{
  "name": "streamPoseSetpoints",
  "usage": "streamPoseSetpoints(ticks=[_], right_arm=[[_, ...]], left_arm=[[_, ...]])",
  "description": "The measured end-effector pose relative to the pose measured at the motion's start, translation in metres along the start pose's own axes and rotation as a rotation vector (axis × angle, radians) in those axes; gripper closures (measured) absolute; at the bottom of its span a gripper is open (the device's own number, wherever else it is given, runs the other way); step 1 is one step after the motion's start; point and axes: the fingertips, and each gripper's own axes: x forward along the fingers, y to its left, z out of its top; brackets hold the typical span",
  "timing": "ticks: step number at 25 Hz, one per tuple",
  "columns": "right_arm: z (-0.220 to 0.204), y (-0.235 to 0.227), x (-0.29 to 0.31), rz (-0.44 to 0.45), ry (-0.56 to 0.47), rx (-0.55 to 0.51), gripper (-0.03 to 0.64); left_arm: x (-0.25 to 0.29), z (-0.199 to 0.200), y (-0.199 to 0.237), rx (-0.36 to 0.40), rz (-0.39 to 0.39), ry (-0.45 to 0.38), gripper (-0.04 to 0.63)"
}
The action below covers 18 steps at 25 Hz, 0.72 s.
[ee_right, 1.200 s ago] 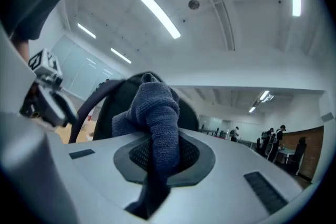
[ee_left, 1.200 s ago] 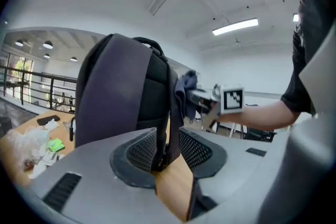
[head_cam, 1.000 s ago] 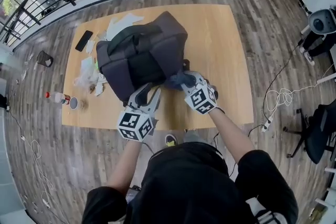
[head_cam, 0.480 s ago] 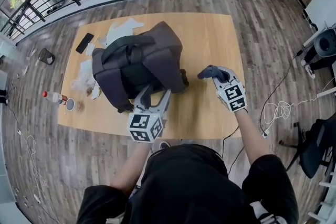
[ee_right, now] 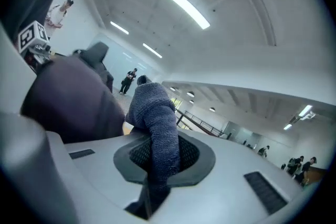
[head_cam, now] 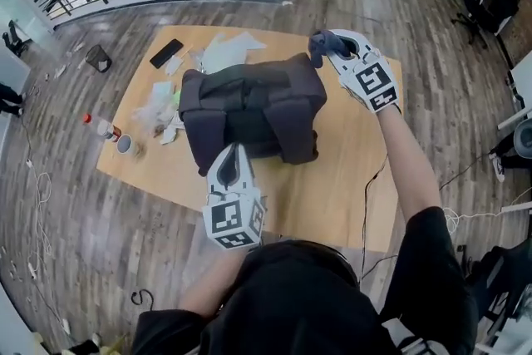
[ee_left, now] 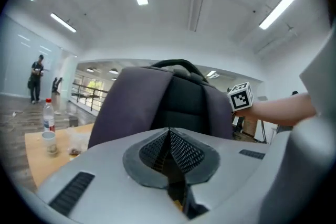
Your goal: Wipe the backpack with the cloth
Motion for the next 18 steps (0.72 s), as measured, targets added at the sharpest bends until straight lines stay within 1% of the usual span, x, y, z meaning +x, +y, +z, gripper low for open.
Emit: streamPoseSetpoints(ticks=[1,2,3,4,6,7,8,10,12,13,14,15,18], right_arm=[[-0.005,0.0,0.025,0.045,0.023,0.008,0.579],[-0.011,0.003,0.047,0.105,0.04,0.044,0.579],[-0.016,0.014,0.065,0.191,0.047,0.09,0.579],[-0.021,0.032,0.078,0.306,0.047,0.136,0.578],[-0.024,0.073,0.084,0.545,0.032,0.224,0.58],[-0.023,0.084,0.079,0.615,0.013,0.256,0.58],[-0.02,0.089,0.072,0.646,-0.009,0.269,0.58],[-0.013,0.096,0.053,0.662,-0.034,0.262,0.58],[-0.01,0.11,0.03,0.671,-0.024,0.257,0.581],[-0.009,0.116,0.017,0.661,-0.014,0.258,0.581],[-0.006,0.121,0.005,0.635,-0.009,0.261,0.581],[-0.002,0.124,-0.007,0.594,-0.011,0.268,0.581],[0.012,0.14,-0.044,0.448,-0.029,0.336,0.581]], left_arm=[[0.003,0.001,0.008,-0.022,0.025,0.018,0.575],[0.007,0.0,0.013,-0.036,0.037,0.039,0.578],[0.01,-0.001,0.017,-0.038,0.045,0.063,0.578],[0.014,-0.003,0.019,-0.034,0.053,0.086,0.578],[0.022,-0.006,0.021,-0.025,0.059,0.119,0.578],[0.026,-0.006,0.022,-0.018,0.054,0.127,0.578],[0.031,-0.005,0.023,-0.005,0.045,0.129,0.578],[0.037,-0.002,0.027,0.025,0.037,0.121,0.578],[0.04,-0.005,0.033,0.013,0.016,0.122,0.58],[0.043,-0.005,0.036,0.003,-0.012,0.129,0.58],[0.048,-0.003,0.039,0.011,-0.053,0.138,0.58],[0.056,0.001,0.042,0.041,-0.101,0.147,0.58],[0.079,0.012,0.045,0.179,-0.227,0.191,0.581]])
